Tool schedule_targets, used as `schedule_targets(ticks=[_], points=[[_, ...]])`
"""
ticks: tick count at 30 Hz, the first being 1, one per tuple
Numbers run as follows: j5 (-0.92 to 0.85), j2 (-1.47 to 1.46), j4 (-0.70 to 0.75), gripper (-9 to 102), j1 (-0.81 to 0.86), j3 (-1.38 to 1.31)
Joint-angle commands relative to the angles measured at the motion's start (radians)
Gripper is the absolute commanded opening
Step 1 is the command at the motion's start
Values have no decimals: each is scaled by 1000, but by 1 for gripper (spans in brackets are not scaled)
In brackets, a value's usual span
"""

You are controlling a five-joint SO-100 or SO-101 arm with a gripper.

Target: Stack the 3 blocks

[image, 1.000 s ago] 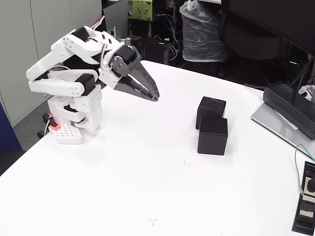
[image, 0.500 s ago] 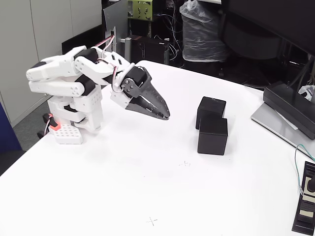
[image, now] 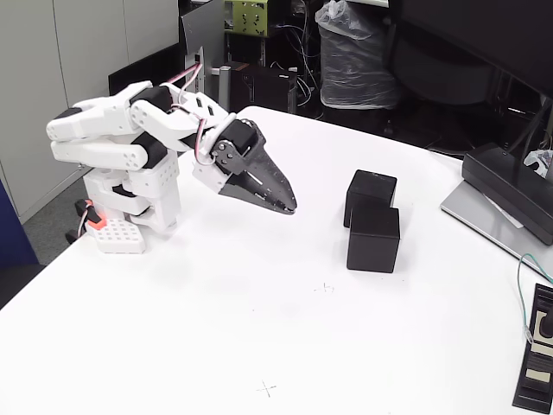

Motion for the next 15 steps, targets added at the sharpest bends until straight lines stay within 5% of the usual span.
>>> schedule_targets(ticks=[1,15], points=[[2,5,6,-1,3,-3],[-8,3,6,-1,-2,-5]])
